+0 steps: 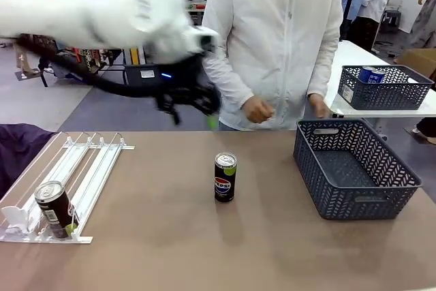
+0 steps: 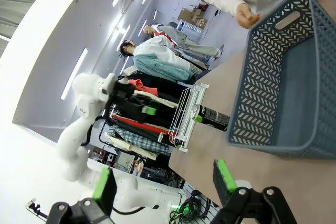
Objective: Retrieve and store the cans from the dispenser.
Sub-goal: Pick up one can from the Automatic Can Dispenser and place it in the middle of the table.
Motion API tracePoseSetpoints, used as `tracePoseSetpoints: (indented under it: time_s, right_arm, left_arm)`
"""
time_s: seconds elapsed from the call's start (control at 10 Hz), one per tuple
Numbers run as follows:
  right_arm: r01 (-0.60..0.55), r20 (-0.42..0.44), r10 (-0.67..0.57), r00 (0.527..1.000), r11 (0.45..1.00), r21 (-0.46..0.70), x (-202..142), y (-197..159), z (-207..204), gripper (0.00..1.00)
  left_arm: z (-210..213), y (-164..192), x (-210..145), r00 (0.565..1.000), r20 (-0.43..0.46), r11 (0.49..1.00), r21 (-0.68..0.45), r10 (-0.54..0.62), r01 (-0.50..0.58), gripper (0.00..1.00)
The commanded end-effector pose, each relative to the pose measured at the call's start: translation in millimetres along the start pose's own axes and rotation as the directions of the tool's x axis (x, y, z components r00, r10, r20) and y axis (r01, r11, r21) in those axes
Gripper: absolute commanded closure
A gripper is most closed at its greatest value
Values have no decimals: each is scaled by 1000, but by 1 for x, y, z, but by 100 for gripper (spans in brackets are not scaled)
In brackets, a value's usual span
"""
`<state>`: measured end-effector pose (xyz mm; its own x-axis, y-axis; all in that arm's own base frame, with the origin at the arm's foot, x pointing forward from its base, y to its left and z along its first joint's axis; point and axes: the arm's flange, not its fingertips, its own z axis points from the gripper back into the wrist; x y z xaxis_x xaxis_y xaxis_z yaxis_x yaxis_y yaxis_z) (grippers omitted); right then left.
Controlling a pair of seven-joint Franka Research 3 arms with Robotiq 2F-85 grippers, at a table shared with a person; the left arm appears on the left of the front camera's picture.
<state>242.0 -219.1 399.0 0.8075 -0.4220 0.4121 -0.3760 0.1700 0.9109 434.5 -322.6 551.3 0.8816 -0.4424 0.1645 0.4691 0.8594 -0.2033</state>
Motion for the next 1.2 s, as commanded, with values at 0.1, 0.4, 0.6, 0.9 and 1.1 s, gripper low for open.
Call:
tracePoseSetpoints:
  time_s: [0.1,0.4,0.6,0.9,1.1]
  right_arm:
    - [2,-8,-2,1000,1000,4,1,4,1,0]
    - [2,-8,-2,1000,1000,4,1,4,1,0]
    - [2,-8,-2,1000,1000,4,1,4,1,0]
    - [2,-8,-2,1000,1000,4,1,4,1,0]
    - [2,-8,-2,1000,1000,4,1,4,1,0]
  left_arm:
    - [71,159,-136,954,191,932,-323,232,-162,0]
    - [71,287,-250,902,242,724,-682,359,-105,0]
    - [44,341,-304,890,284,595,-803,356,18,0]
    - [39,341,-335,865,312,600,-800,393,17,0]
    - [39,341,-335,865,312,600,-800,393,17,0]
